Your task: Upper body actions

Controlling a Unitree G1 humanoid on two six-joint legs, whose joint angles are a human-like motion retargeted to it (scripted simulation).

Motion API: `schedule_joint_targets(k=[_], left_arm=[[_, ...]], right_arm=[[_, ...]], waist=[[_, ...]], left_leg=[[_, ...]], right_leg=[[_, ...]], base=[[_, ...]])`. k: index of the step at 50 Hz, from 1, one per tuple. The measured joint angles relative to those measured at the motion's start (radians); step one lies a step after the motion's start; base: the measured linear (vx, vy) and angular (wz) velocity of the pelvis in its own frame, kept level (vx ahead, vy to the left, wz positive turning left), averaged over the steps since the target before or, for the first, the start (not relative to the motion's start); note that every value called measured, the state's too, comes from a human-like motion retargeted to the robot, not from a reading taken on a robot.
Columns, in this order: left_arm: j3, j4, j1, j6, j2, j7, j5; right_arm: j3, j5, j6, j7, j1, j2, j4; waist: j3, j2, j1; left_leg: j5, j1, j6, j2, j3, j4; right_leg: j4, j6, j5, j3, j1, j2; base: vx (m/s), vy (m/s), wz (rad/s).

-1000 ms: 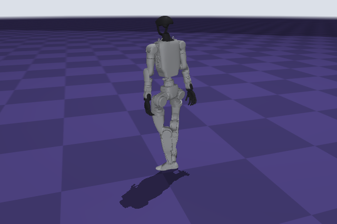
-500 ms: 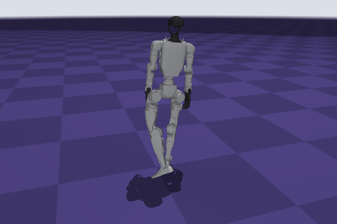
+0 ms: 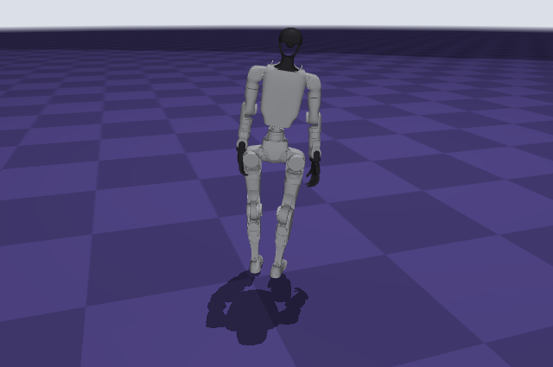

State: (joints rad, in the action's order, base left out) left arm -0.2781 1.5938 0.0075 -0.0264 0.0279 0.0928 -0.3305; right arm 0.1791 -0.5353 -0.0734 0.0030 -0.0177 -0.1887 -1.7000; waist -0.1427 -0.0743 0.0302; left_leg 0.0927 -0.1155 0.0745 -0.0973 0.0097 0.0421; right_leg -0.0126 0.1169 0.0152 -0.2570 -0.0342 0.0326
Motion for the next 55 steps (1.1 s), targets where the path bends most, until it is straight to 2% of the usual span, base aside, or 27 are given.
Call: schedule_joint_targets(k=[3,8,11,24,34,45,50,55], left_arm=[[-0.014,0.018,0.013,-0.009,0.005,0.011,-0.017],[0.003,0.027,0.023,-0.013,0.023,0.000,-0.056],[-0.001,0.036,0.022,-0.020,0.021,-0.003,-0.051],[0.006,0.014,-0.001,-0.008,0.013,0.018,-0.021],[0.012,0.027,0.004,-0.009,0.017,0.015,-0.027],[0.009,0.058,0.030,-0.018,0.026,-0.001,-0.044],[0.008,0.059,0.026,-0.024,0.036,0.011,-0.051],[0.023,0.020,0.015,-0.013,0.042,0.017,-0.061]], right_arm=[[0.066,0.007,-0.039,-0.043,-0.028,0.029,0.000],[0.170,0.244,0.003,0.002,-0.060,0.046,0.000],[0.186,0.296,0.011,0.015,-0.064,0.056,0.000],[-0.006,-0.008,0.013,0.008,0.025,0.073,0.025],[-0.015,0.064,0.044,0.031,0.047,0.099,0.042],[-0.018,0.037,0.032,0.012,0.030,0.073,0.000],[0.004,0.057,0.010,0.014,0.007,0.063,0.000],[0.018,0.088,0.011,0.002,0.001,0.060,0.000]], waist=[[-0.021,-0.007,-0.057],[-0.046,-0.002,-0.060],[-0.060,0.002,-0.057],[-0.061,0.005,-0.079],[-0.043,0.018,-0.074],[-0.030,0.030,-0.062],[-0.039,0.017,-0.067],[-0.031,-0.005,-0.105]], left_leg=[[0.015,0.028,-0.017,-0.015,-0.031,-0.038],[0.007,0.070,-0.051,-0.032,-0.001,-0.072],[-0.005,0.077,-0.062,-0.036,0.006,-0.068],[-0.023,0.097,-0.105,-0.052,0.041,-0.085],[-0.031,0.097,-0.123,-0.059,0.067,-0.085],[-0.033,0.101,-0.135,-0.067,0.073,-0.086],[-0.029,0.065,-0.114,-0.045,0.041,-0.069],[-0.006,0.017,-0.100,-0.019,-0.043,-0.051]], right_leg=[[0.011,0.002,-0.014,-0.003,0.009,-0.001],[0.016,0.004,-0.021,0.029,0.021,0.002],[0.020,-0.002,-0.018,0.044,0.020,-0.002],[0.042,-0.028,0.003,0.088,-0.011,-0.017],[0.051,-0.046,0.020,0.107,-0.028,-0.029],[0.056,-0.053,0.029,0.108,-0.028,-0.036],[0.093,-0.034,0.012,0.097,-0.044,-0.025],[0.180,0.002,0.009,0.212,-0.094,0.016]], base=[[0.31,-0.02,-0.13],[0.30,-0.01,-0.45],[0.22,-0.03,-0.39],[0.11,-0.01,-0.24],[0.01,0.00,-0.04],[0.00,0.00,-0.01],[-0.03,-0.03,0.22],[-0.15,-0.09,0.83]])
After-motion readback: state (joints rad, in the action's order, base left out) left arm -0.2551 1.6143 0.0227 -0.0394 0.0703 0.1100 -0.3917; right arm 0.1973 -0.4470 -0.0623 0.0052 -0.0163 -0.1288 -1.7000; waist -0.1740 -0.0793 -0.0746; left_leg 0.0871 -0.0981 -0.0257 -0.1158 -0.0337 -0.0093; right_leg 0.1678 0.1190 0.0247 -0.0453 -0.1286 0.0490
